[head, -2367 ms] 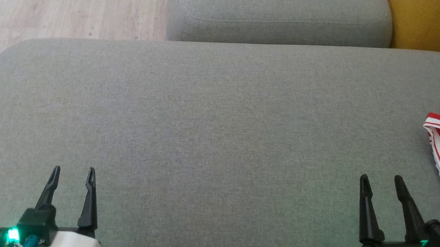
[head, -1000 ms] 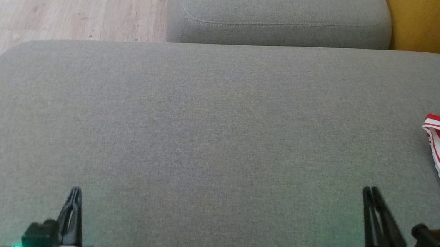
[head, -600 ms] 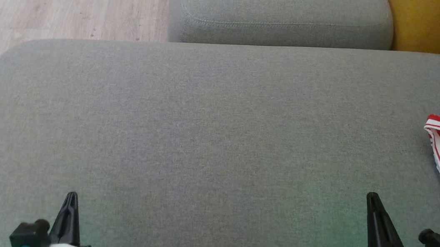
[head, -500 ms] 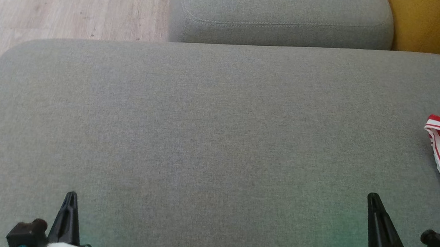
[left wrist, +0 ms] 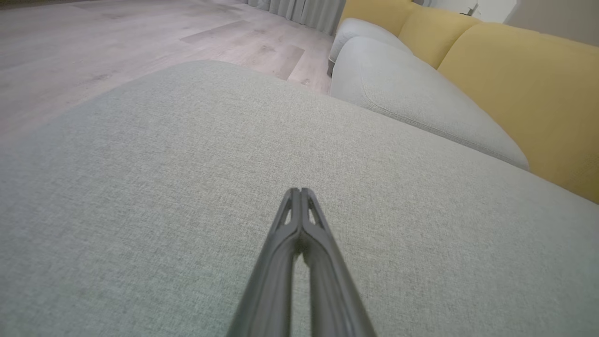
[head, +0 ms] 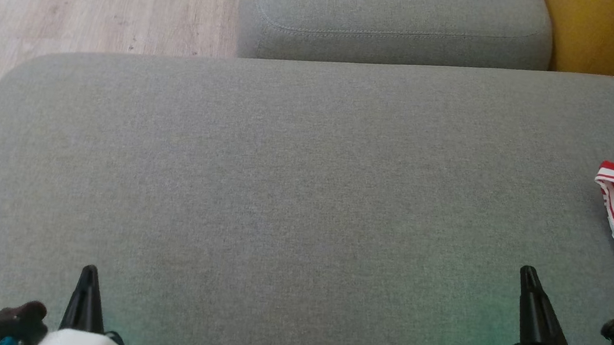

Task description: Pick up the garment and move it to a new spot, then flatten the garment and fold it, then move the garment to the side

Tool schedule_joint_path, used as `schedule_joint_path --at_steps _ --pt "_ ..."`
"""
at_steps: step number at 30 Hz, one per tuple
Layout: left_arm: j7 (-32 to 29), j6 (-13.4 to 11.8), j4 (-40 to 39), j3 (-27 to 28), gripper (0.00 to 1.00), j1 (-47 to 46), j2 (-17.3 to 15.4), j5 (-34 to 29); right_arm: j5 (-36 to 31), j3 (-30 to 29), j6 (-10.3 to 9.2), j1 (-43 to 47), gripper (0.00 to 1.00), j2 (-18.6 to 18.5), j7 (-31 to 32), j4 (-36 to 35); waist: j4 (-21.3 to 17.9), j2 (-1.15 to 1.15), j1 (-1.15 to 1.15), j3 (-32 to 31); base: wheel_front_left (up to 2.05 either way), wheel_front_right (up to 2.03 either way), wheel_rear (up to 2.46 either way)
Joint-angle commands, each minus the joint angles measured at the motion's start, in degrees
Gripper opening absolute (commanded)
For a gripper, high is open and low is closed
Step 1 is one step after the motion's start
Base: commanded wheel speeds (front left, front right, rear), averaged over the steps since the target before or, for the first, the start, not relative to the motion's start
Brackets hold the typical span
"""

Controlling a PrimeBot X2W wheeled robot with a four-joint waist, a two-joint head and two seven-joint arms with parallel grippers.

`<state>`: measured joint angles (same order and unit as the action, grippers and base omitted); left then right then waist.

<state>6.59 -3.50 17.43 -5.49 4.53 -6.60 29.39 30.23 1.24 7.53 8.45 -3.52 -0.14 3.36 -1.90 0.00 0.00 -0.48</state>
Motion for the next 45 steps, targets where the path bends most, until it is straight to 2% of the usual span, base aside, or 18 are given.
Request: schedule_joint_path --at_steps 1,45 --pt "-0.3 0.5 -2.0 1.3 0.00 -3.0 -0.2 1.9 2.2 -0.1 -0.01 -3.1 0.00 -0.8 0.0 -1.4 0.0 0.00 0.00 0.0 0.00 0.00 0.00" --pt "-6.3 5.4 -2.6 6.4 0.00 -6.6 1.6 30.6 31.4 -2.4 -0.03 -8.4 0.00 -1.1 2.0 4.2 0.9 0.00 0.00 0.3 0.00 0.00 0.00"
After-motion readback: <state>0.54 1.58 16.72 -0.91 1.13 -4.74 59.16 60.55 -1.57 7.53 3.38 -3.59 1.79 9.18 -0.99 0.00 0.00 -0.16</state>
